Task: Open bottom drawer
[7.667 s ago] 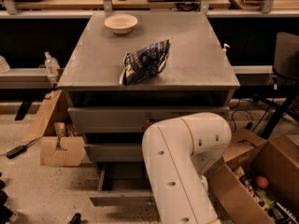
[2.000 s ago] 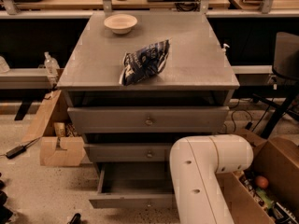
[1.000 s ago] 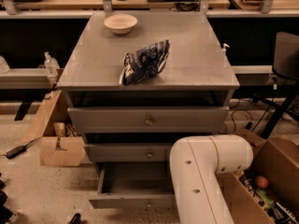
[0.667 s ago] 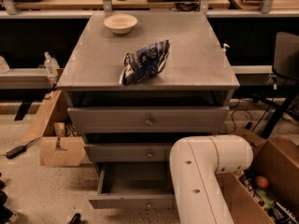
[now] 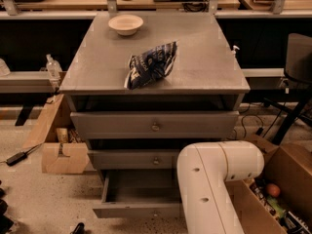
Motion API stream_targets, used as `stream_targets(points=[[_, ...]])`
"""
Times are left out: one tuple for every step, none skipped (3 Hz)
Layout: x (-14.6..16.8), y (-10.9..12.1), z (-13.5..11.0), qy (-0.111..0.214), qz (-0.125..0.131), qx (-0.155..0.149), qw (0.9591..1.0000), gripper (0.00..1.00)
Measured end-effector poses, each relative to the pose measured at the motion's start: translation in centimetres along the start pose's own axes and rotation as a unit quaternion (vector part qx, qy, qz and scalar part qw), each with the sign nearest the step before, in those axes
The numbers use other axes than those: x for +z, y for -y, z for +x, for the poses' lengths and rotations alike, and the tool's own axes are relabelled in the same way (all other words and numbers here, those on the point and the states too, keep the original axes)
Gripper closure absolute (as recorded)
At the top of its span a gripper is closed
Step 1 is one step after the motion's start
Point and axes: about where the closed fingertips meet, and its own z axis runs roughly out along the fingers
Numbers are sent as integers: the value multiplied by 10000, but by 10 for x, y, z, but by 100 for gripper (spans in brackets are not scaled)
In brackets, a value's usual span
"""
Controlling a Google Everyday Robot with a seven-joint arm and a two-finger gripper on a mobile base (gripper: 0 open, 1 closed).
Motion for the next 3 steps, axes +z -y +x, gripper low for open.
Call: stream_targets(points=[[0, 1, 0, 0, -4, 0, 10000, 4], [1, 2, -1, 0, -5, 0, 10000, 0], [1, 2, -1, 0, -5, 0, 10000, 0]])
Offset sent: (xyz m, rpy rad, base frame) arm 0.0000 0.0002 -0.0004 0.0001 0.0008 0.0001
